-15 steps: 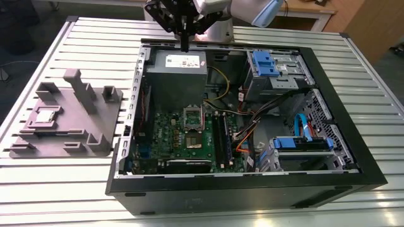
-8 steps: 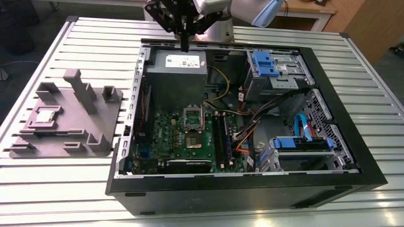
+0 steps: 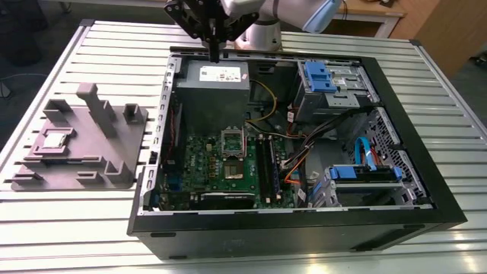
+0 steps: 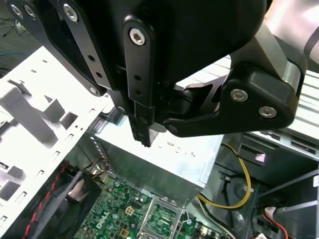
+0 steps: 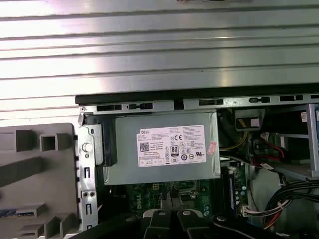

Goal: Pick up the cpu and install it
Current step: 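Reach for the cpu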

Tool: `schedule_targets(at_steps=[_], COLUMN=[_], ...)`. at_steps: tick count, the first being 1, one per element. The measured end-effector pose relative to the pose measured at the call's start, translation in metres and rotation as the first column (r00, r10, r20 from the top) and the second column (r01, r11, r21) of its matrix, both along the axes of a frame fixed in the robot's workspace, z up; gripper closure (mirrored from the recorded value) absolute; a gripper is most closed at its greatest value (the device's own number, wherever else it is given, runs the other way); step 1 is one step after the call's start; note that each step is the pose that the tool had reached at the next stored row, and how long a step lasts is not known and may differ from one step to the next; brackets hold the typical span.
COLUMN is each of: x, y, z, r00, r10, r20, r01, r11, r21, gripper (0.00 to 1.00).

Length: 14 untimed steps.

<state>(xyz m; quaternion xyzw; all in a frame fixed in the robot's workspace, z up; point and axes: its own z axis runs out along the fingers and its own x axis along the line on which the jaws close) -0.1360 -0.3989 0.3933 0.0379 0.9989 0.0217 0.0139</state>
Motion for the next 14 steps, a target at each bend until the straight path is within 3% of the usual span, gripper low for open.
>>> schedule_targets(at_steps=[4, 14], x=[-0.0064, -0.0076], y=[0.0, 0.0], z=[0.0, 0.0], r00=[1.0, 1.0], r10=[0.0, 0.0], r20=[0.0011, 0.0011], r01=[0.0, 0.0], r11=[1.0, 1.0], r21=[0.0, 0.0], gripper=[0.9, 0.9])
